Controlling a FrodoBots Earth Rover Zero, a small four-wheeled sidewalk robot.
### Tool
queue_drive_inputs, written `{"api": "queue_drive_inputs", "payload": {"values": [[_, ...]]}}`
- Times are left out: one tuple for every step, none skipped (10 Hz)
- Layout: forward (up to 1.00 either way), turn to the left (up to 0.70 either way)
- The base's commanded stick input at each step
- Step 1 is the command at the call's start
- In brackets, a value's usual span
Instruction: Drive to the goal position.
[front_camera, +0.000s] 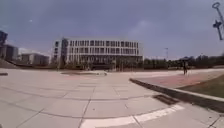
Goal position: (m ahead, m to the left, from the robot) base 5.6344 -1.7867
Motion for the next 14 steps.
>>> {"api": "queue_drive_inputs", "payload": {"values": [[0.7,0.0],[0.7,0.0],[0.7,0.0],[0.7,0.0],[0.7,0.0],[0.7,0.0],[0.7,0.0],[0.7,0.0],[0.7,0.0],[0.7,0.0],[0.7,0.0],[0.7,0.0],[0.7,0.0],[0.7,0.0]]}}
